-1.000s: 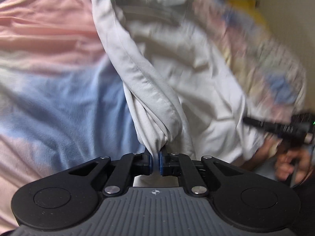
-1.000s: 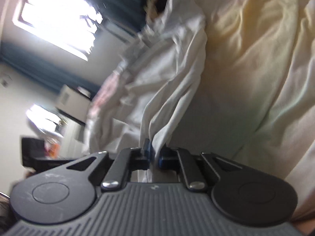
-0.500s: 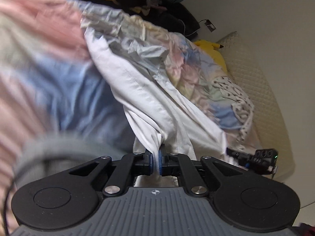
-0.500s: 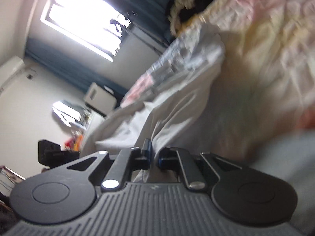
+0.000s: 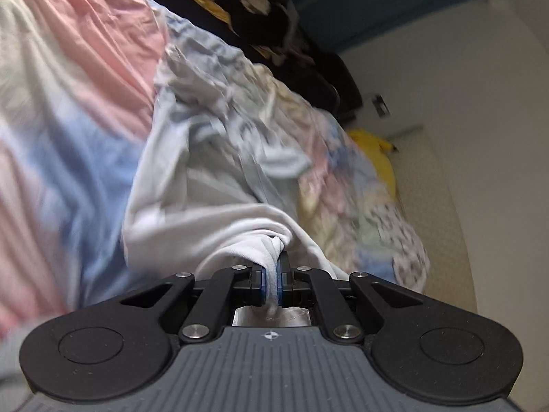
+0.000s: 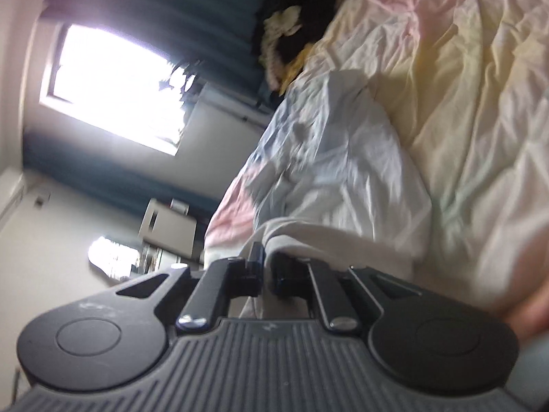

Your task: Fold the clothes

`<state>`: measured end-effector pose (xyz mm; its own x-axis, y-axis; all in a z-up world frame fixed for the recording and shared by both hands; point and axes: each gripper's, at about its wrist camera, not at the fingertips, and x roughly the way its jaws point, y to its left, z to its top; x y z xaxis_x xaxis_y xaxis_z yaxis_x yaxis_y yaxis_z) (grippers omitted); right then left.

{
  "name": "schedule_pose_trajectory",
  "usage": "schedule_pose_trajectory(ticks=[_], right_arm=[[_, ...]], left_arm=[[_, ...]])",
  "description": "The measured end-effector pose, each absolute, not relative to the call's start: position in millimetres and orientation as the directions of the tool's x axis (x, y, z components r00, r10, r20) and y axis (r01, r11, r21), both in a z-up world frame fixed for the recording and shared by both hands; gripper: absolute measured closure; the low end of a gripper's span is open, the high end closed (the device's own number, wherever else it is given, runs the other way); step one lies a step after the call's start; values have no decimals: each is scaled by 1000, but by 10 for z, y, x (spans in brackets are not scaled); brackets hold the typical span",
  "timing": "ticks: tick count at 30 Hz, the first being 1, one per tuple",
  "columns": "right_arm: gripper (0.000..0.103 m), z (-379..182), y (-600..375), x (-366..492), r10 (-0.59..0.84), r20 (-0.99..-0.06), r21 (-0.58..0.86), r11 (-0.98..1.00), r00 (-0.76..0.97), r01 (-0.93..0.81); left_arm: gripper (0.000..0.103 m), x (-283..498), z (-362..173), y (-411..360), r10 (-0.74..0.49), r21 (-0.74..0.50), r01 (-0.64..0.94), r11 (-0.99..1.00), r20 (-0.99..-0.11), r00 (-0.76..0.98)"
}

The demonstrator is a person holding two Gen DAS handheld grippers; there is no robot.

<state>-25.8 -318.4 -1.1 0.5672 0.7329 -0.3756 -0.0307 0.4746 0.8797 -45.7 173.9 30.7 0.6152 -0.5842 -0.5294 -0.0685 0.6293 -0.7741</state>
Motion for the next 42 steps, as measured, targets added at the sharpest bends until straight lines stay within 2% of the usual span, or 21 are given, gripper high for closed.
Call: schedule_pose_trajectory(ticks=[3, 6, 12, 16, 17, 19, 20, 21, 22, 24, 25, 28, 32, 36, 38, 40, 42], right_arm=[[95, -161, -3130, 201, 709, -389, 888, 460, 589, 32], [95, -372, -3072, 608, 687, -402, 892, 442, 605, 91], [94, -1126, -3035, 1153, 665, -448, 891, 384, 598, 242], [88, -1367, -3062, 1303, 680, -444, 894, 382, 583, 235], [83, -1366, -3058, 1326, 690, -427, 901, 377, 584, 213], [48, -1364, -3050, 1371, 709, -393, 915, 367, 585, 170], [42, -1360, -3044, 1392, 719, -376, 921, 361, 585, 149], [34, -1338, -3033, 1409, 728, -363, 925, 358, 581, 129], [30, -1305, -3027, 1417, 735, -358, 926, 361, 576, 114], [24, -1216, -3042, 1393, 742, -341, 929, 361, 578, 84], [19, -1158, -3064, 1364, 743, -321, 933, 354, 587, 62], [9, -982, -3158, 1243, 752, -242, 951, 309, 613, -4], [9, -717, -3263, 1102, 706, -255, 914, 398, 660, -73], [11, -545, -3260, 945, 569, -347, 793, 603, 746, -90], [32, -516, -3090, 855, 559, -377, 725, 674, 738, -140], [70, -533, -2903, 768, 582, -396, 682, 704, 711, -197], [84, -588, -2653, 716, 635, -415, 650, 708, 652, -275]], left_arm=[[96, -7, 212, 1824, -571, -798, -124, 590, -521, 635], [96, 407, 49, 1868, -547, -795, -191, 575, -547, 634], [96, 1023, -625, 1915, -504, -779, -356, 516, -612, 609], [95, 1207, -867, 1919, -486, -764, -380, 522, -632, 603], [94, 1236, -889, 1915, -482, -757, -378, 532, -639, 600], [91, 1275, -916, 1905, -485, -749, -375, 546, -648, 587], [89, 1280, -902, 1895, -486, -746, -360, 559, -648, 587], [81, 1281, -876, 1882, -487, -743, -339, 577, -646, 588], [77, 1277, -842, 1866, -488, -740, -316, 594, -644, 589], [51, 1228, -734, 1818, -484, -737, -262, 623, -626, 611], [43, 1187, -670, 1787, -478, -733, -235, 638, -616, 626], [33, 1051, -452, 1645, -426, -674, -152, 723, -608, 670], [29, 842, -216, 1544, -346, -602, -98, 792, -575, 741], [26, 707, -56, 1421, -297, -517, -39, 855, -549, 781], [26, 663, -28, 1254, -292, -449, 10, 893, -565, 771], [28, 594, -56, 1035, -326, -403, 83, 912, -586, 741], [30, 525, -85, 815, -357, -356, 158, 921, -609, 709]])
